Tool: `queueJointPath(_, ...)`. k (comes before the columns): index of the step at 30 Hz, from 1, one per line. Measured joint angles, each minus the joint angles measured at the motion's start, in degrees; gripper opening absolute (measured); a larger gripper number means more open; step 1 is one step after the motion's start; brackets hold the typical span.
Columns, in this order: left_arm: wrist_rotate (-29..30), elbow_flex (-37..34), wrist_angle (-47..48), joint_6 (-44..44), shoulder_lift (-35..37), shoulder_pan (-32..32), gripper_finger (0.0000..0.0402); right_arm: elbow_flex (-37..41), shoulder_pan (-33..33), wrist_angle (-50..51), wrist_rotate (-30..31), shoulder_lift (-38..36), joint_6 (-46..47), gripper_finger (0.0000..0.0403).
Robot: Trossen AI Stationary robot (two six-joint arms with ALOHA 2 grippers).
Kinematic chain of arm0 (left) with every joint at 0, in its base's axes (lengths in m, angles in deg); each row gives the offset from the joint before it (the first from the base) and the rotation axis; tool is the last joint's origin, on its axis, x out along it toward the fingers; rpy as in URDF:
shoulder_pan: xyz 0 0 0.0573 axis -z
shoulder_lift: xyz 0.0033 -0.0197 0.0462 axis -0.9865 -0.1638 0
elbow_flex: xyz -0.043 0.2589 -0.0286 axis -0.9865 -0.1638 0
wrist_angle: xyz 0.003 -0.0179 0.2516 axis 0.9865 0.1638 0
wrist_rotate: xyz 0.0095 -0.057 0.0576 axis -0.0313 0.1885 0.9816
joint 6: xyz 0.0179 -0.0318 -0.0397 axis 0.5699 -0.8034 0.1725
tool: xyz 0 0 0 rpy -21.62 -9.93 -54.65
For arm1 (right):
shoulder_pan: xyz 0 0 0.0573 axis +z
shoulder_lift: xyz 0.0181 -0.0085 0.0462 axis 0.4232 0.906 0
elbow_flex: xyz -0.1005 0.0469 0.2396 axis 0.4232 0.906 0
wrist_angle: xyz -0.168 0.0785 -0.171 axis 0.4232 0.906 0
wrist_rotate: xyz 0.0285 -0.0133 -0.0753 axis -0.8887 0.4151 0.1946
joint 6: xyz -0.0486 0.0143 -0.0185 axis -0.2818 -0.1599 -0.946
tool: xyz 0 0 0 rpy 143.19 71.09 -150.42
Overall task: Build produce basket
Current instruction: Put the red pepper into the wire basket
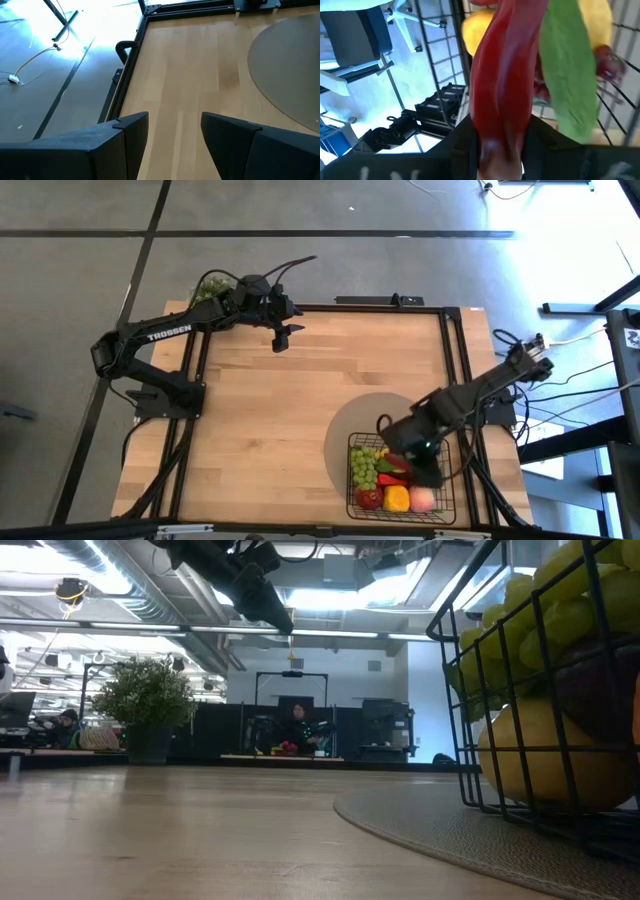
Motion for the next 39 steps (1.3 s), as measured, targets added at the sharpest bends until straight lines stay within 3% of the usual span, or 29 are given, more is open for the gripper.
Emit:
queueJointPath(11,-0.68,0.0,-0.99,-4.07,0.02,0.52,0.0172,-4.24,3.29,-0.86,-0.44,8.49,1.98,0.0093)
queueJointPath(19,-13.82,0.0,-0.13,-4.44,0.42,0.85,0.0172,-4.26,3.26,-0.91,-2.29,12.46,2.72,0.0093)
queueJointPath(27,-14.27,-0.02,-0.08,-4.44,1.1,2.27,0.0172,-4.26,3.26,-0.5,-4.57,15.45,1.35,0.0093)
queueJointPath(34,-21.23,-0.02,0.33,-4.42,1.33,2.67,0.0172,-4.26,3.26,0.75,-4.63,17.43,1.29,0.0093)
queueJointPath(39,-22.26,-0.02,0.44,-4.39,1.33,3.16,0.0172,-4.24,3.26,2.47,-4.55,18.77,-1.73,0.0107)
